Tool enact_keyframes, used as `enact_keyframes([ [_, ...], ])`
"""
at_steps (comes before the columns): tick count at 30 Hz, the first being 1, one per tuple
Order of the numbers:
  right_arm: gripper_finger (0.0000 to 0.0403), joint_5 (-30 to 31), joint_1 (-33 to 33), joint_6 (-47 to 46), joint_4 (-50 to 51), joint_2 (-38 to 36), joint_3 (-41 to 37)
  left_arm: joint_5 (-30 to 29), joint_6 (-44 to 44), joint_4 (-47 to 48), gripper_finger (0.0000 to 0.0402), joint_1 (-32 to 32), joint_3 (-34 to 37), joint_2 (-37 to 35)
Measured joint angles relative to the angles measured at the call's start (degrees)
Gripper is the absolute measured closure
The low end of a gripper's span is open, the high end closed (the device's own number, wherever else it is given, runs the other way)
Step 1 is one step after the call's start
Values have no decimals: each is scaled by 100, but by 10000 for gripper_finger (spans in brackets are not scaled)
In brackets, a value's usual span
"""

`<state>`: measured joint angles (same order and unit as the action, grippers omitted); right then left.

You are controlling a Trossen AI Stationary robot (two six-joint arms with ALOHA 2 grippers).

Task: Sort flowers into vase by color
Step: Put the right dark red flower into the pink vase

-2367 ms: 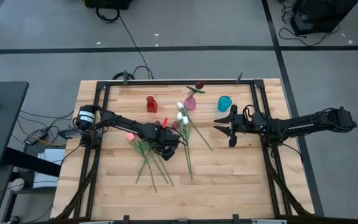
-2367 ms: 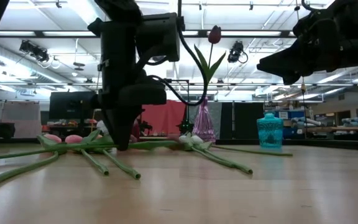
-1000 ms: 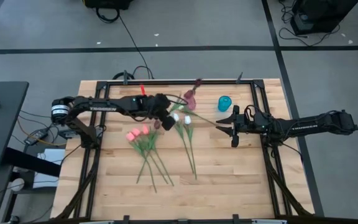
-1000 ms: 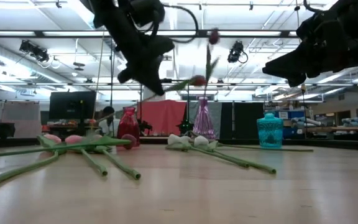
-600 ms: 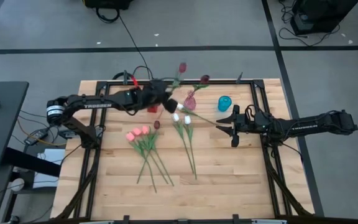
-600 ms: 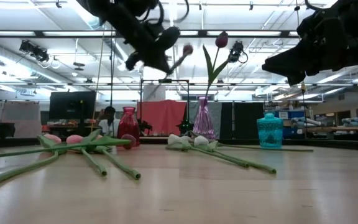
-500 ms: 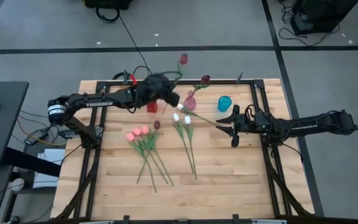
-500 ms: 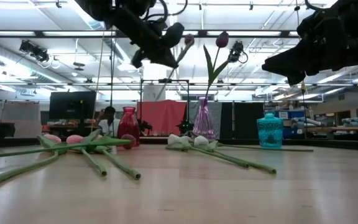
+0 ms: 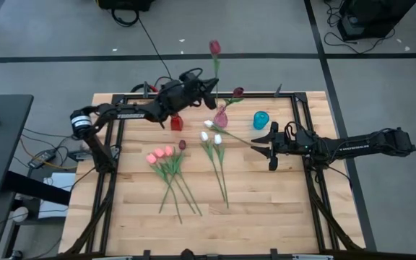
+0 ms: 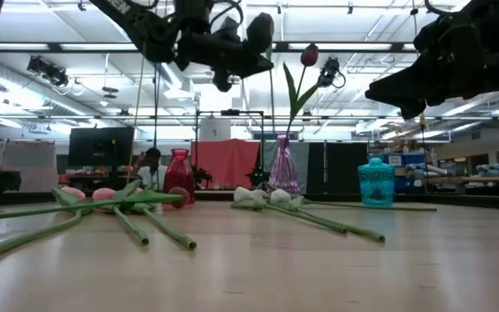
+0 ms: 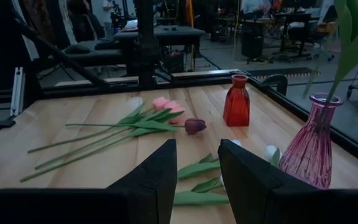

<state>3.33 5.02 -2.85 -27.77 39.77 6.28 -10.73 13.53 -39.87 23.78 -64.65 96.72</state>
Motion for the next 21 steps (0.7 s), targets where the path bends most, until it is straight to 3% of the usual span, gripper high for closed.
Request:
enact_keyframes([
  [13, 270, 0, 0, 2, 0, 0, 0, -16, 11, -711, 401, 53, -4, 145],
  [21, 270, 0, 0, 2, 2, 0, 0, -159, 62, -903, 401, 7, -6, 661],
])
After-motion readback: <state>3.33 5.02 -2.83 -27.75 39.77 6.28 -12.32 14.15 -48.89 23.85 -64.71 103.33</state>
